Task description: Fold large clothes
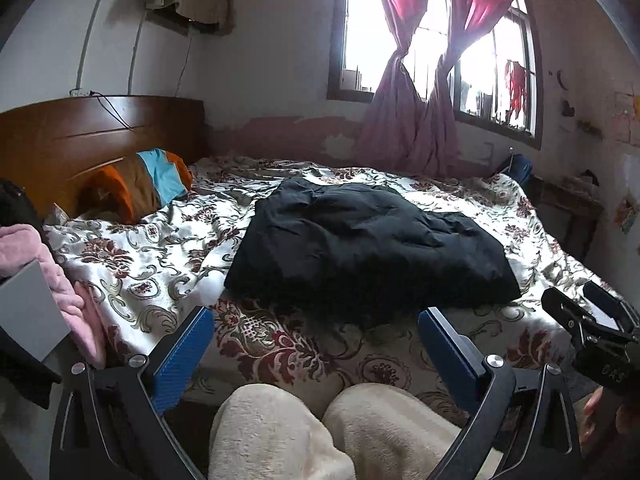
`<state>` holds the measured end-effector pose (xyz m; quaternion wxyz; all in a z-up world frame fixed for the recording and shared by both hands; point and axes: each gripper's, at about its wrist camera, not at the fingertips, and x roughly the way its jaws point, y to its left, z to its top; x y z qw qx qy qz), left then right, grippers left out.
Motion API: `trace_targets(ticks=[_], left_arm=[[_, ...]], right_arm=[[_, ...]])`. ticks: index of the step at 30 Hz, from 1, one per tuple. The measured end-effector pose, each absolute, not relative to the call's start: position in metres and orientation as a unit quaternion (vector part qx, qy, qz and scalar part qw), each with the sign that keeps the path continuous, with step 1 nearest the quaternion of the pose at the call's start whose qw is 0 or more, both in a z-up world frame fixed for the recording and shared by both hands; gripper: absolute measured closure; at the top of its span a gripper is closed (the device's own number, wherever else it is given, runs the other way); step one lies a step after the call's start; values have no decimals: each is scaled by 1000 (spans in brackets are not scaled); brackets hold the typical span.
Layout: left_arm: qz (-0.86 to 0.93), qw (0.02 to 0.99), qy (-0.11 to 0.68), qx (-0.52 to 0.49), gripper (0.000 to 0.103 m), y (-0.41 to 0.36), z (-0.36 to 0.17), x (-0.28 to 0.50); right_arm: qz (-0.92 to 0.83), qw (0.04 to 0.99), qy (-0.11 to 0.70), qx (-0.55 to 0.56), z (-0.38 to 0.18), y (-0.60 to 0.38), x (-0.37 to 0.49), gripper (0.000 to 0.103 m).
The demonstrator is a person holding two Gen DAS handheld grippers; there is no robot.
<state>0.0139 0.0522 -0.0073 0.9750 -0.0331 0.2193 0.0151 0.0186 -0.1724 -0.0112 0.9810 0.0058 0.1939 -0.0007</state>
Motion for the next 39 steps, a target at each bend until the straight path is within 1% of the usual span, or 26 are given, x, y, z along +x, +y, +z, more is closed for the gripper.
trace_targets(ticks=[39], left_arm=[[23, 977, 213, -17, 0, 45, -6, 9]], right_arm=[[-2, 979, 202, 11, -12, -173, 15, 2]])
